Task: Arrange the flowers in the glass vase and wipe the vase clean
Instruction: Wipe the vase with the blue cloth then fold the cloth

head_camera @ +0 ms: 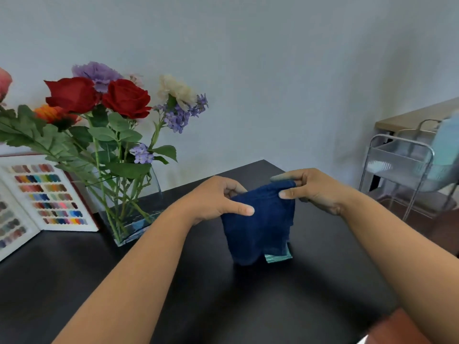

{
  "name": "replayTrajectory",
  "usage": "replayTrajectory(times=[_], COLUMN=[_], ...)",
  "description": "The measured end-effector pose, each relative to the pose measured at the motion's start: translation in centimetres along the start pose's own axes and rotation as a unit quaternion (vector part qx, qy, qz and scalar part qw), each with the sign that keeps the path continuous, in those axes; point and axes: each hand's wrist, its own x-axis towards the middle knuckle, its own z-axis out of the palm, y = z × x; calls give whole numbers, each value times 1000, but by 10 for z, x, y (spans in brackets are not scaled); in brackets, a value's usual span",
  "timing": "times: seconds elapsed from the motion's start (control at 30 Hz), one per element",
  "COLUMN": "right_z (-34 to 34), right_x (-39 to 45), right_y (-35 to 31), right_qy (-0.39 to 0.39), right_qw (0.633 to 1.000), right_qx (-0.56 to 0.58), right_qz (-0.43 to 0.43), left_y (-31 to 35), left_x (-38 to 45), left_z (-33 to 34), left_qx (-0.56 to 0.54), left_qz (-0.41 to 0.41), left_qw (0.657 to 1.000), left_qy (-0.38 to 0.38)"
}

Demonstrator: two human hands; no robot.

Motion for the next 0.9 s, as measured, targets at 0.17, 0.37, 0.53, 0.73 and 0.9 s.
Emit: replayTrajectory(times=[0.17, 0.37, 0.53, 0.73, 0.9], right_z=[-40, -68, -77, -80, -84], right_x=[-2, 2, -16, -55, -78], right_y=[-3, -7, 16, 60, 80], right_qy=[91, 197, 199, 127, 130], right_qw=[992, 972, 975, 991, 967], right_qx=[-83, -113, -82, -28, -205], right_qz=[-2, -54, -50, 32, 81], left_y=[14, 41, 40, 19, 17], left_x=[39, 67, 62, 39, 25], left_z=[14, 44, 88, 166, 194], left_qx=[59, 120, 285, 440, 442], left_qz=[-10, 44, 115, 156, 185], left_qw=[998, 975, 933, 884, 877], left_qy=[18, 182, 187, 38, -12])
